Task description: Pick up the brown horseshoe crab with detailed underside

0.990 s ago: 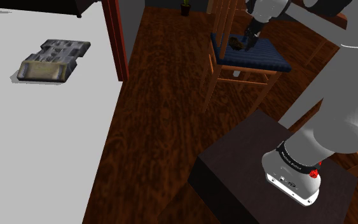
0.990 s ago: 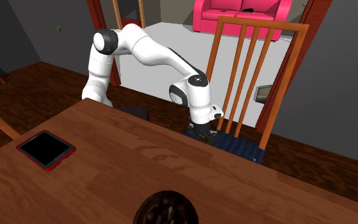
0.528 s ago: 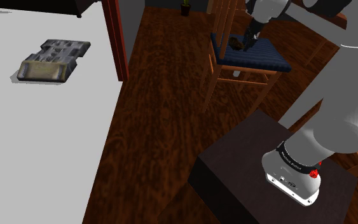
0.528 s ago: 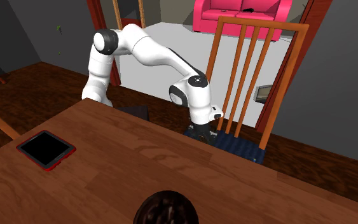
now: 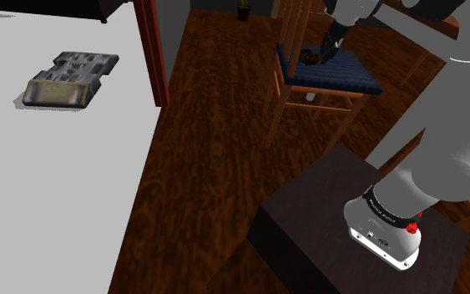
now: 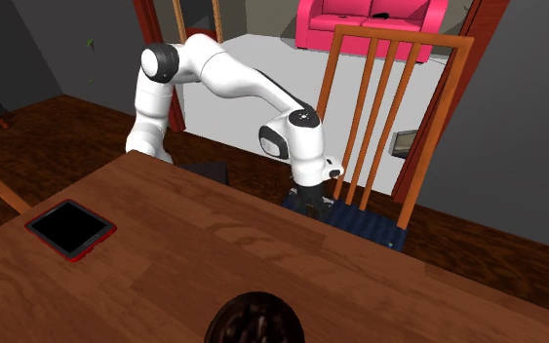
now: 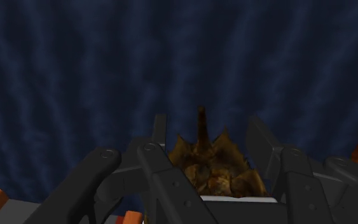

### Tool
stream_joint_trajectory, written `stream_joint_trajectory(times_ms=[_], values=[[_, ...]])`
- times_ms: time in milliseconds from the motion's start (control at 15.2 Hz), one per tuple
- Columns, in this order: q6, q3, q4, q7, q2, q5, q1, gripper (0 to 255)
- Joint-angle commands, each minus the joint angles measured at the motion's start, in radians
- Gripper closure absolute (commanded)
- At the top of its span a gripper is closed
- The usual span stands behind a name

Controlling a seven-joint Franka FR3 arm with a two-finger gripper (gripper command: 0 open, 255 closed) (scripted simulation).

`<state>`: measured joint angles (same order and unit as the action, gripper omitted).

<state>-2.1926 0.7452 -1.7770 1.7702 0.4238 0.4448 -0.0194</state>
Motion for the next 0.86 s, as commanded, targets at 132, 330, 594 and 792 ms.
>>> stream_joint_trajectory(times_ms=[132, 330, 594, 792], values=[[0.041, 0.014, 0.025, -0.019, -0.023, -0.025, -0.009, 255], [0.073, 0.022, 0.046, -0.032, -0.038, -0.041, -0.014, 255], [0.117, 0.033, 0.078, -0.048, -0.056, -0.061, -0.018, 255], [0.130, 0.035, 0.088, -0.052, -0.061, -0.067, -0.019, 255]])
